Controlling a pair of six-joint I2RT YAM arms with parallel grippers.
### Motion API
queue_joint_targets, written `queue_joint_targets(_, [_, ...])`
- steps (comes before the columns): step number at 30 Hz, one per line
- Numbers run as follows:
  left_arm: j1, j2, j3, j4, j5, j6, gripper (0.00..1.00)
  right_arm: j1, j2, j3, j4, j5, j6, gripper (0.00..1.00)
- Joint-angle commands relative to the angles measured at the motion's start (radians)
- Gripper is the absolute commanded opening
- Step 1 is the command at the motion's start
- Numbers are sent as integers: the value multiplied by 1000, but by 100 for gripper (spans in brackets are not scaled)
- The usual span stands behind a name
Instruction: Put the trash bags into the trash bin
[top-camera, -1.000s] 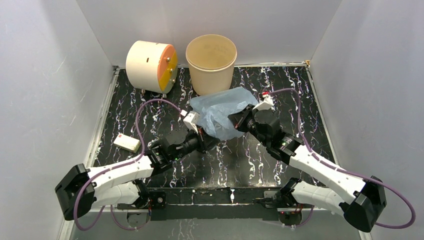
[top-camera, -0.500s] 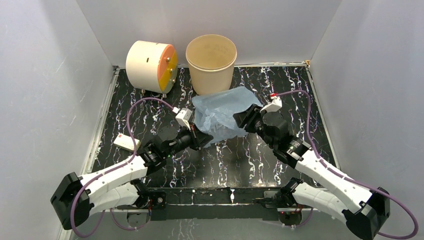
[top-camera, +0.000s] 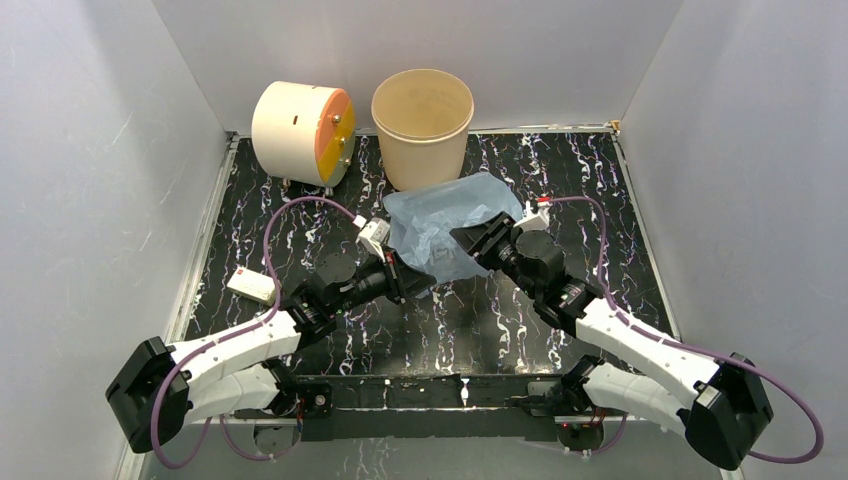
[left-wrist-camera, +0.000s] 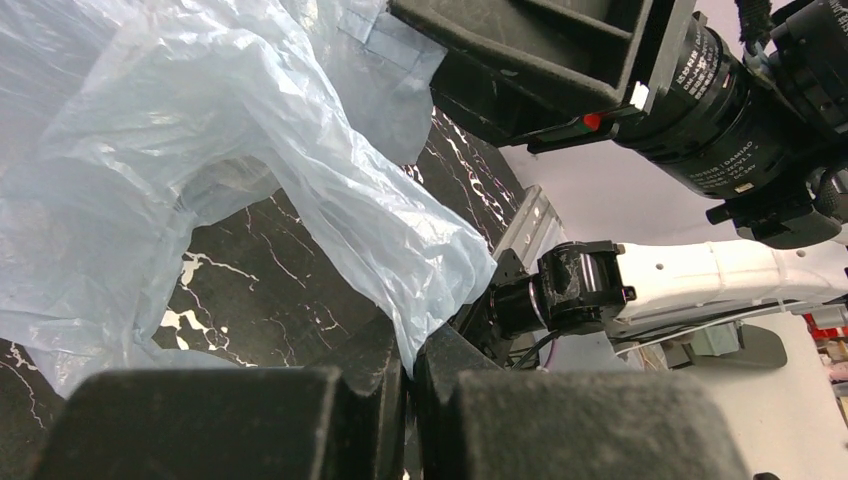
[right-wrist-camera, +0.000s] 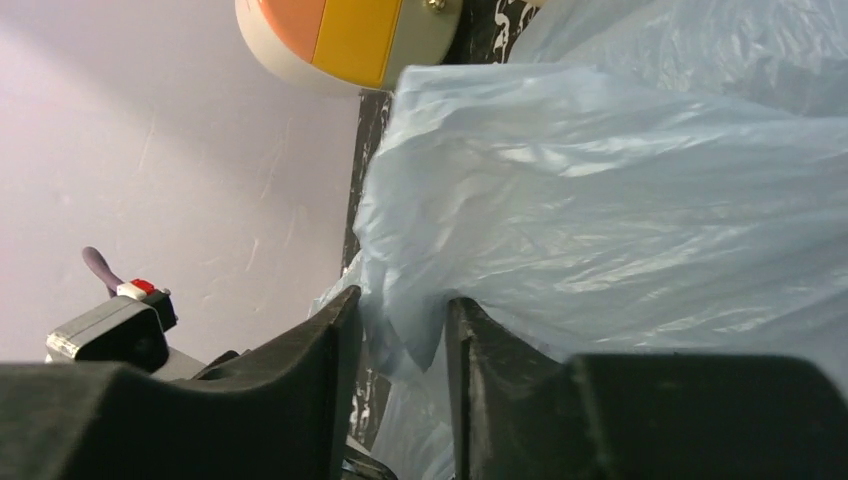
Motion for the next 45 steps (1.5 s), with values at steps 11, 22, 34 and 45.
queue_joint_targets(11, [3, -44, -12, 36, -20, -1, 0, -5, 90, 138, -137, -127, -119, 54])
queue_joint_targets(22, [3, -51, 0, 25, -32, 3, 0, 66, 128, 76, 11, 91, -207, 46])
queue_joint_targets(34, [3, -54, 5, -29, -74, 14, 0, 70, 8, 111, -140, 152, -341, 0])
queue_joint_targets(45, [204, -93, 291, -325, -50, 262, 0, 69, -75, 353, -151, 382, -1017, 0])
